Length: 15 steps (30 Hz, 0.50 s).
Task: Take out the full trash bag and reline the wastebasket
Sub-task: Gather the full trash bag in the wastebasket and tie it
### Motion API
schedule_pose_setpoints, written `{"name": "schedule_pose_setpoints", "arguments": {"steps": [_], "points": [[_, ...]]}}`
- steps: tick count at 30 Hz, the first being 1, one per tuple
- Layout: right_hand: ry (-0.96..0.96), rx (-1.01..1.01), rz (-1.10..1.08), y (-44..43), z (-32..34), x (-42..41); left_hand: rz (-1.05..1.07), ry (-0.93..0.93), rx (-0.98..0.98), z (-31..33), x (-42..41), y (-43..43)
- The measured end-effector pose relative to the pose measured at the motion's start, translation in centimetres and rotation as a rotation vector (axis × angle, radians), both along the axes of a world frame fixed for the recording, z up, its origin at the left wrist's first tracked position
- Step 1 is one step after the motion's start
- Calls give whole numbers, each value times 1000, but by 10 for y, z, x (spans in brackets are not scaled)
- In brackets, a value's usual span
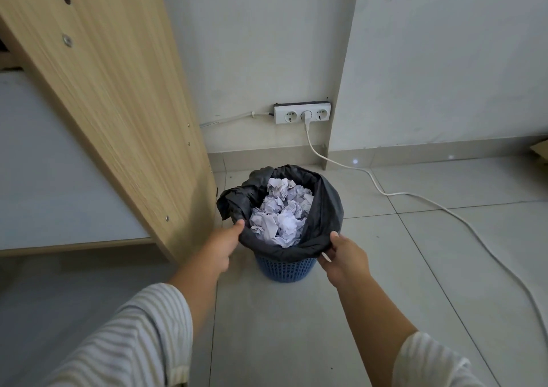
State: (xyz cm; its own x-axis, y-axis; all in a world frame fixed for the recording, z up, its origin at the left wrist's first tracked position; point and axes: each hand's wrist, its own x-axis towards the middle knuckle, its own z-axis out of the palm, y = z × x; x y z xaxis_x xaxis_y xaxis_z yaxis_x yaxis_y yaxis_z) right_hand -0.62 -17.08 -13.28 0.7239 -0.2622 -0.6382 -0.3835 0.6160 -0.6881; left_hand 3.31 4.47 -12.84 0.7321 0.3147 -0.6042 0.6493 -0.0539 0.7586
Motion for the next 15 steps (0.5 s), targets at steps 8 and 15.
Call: {"name": "schedule_pose_setpoints", "arguments": {"steps": [8, 15], "points": [[57, -40, -93, -9, -2, 6, 161, 58, -384, 6, 24, 0], [66, -270, -140, -14, -8, 11, 189, 48, -407, -4, 31, 5]]}}
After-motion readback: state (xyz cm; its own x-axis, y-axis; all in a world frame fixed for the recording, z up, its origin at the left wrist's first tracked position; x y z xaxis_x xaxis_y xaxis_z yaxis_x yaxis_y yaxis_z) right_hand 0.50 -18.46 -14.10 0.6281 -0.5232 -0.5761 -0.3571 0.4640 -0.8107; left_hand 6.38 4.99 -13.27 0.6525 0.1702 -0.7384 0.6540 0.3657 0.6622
